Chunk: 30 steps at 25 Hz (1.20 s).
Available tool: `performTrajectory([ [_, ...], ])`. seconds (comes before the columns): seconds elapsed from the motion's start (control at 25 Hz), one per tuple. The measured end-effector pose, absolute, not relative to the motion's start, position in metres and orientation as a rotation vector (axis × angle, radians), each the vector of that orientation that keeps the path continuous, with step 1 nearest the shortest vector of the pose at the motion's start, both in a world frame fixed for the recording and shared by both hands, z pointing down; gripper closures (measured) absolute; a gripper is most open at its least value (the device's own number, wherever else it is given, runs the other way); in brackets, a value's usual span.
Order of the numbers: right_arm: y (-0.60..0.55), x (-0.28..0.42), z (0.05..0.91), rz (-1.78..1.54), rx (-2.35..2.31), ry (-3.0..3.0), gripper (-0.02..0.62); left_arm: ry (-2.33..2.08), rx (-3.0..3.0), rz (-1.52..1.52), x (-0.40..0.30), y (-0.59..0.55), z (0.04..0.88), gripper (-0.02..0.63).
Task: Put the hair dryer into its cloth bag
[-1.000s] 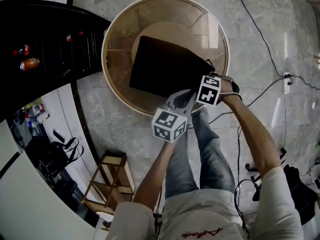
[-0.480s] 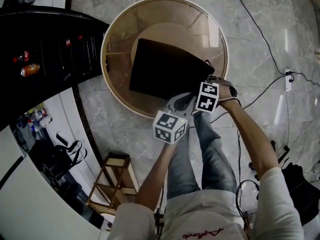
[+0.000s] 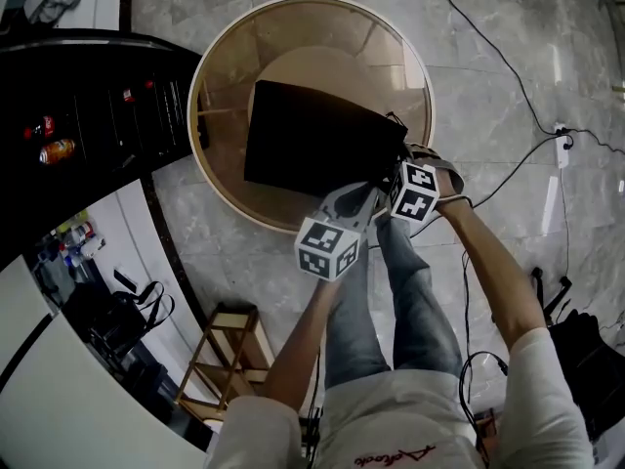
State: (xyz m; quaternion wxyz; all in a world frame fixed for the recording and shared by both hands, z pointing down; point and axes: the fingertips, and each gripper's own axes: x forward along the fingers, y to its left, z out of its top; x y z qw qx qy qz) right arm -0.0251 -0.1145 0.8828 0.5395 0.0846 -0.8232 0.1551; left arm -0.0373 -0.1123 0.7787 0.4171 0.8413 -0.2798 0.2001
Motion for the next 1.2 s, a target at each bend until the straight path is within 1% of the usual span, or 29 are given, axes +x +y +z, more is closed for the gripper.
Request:
performTrajectory([
  [0.16,-0.109,-0.011,0.869,0.444,0.269,-2.063,0.268,-0.703,2.102,0.523,-0.032,-0.108,0.784,0.561],
  [0.36,-0.100,0.024,0.869,0.483,0.364,-2.053,0.268,-0.703,2.094,0.535,-0.024,-0.107,0.791,0.561],
  [0.52,-0.084,0.044,0.881,0.459,0.355,-2.001,0.268,-0.688,2.096,0.555,-0.015,-0.104,0.795,0.561],
  [0.76,-0.080,0.048,0.893,0.410,0.345,-1.977,0.269,-0.680,2.095,0.573,-0.008,-0.105,0.797,0.561],
  [0.88,-0.080,0.052,0.899,0.338,0.330,-1.949,0.296,-0.681,2.098,0.577,-0.009,-0.106,0.795,0.561],
  [1.0,-0.080,0.050,0.898,0.324,0.309,-1.945,0.304,-0.684,2.097,0.576,-0.010,-0.106,0.795,0.561],
  [1.04,-0.080,0.049,0.898,0.332,0.304,-1.944,0.338,-0.682,2.094,0.575,-0.010,-0.106,0.795,0.561],
  [1.08,-0.079,0.049,0.898,0.341,0.302,-1.944,0.353,-0.680,2.093,0.574,-0.009,-0.106,0.795,0.561],
  [1.2,-0.078,0.048,0.896,0.361,0.296,-1.948,0.357,-0.677,2.091,0.569,-0.008,-0.105,0.794,0.561],
])
